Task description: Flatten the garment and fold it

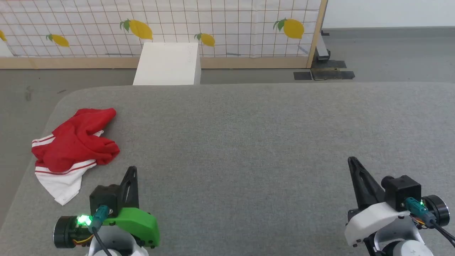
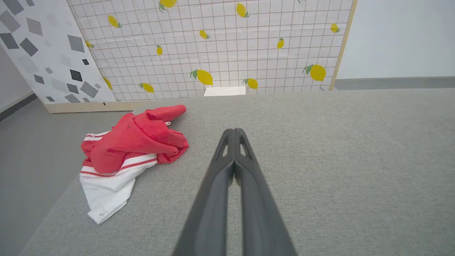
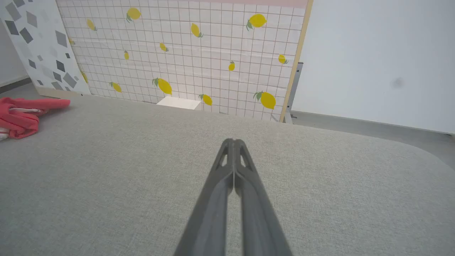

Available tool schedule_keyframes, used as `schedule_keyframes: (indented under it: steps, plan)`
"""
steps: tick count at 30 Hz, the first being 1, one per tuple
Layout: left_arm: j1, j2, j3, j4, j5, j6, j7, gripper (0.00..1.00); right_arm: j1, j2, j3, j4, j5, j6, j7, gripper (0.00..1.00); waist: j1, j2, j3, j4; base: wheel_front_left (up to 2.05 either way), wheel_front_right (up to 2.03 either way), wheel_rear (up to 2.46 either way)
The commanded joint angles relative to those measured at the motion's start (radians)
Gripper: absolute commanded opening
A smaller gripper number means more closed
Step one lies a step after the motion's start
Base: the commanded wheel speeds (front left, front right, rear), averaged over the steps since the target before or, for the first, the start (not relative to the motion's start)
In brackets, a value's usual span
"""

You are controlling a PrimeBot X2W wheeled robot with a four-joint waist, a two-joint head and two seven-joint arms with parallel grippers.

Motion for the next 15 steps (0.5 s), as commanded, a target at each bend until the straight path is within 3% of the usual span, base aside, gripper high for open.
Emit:
schedule_keyframes:
  steps: [1, 15]
  plan:
    - [-0.014, -0.005, 0.003, -0.003, 0.013, 0.007, 0.001, 0.00, -0.015, 0.003, 0.002, -0.005, -0.006, -0.002, 0.000, 0.00, 0.0000, 0.0000, 0.000, 0.000, 0.00, 0.00, 0.00]
    - [-0.014, -0.005, 0.003, -0.003, 0.013, 0.007, 0.001, 0.00, -0.015, 0.003, 0.002, -0.005, -0.006, -0.002, 0.000, 0.00, 0.0000, 0.0000, 0.000, 0.000, 0.00, 0.00, 0.00]
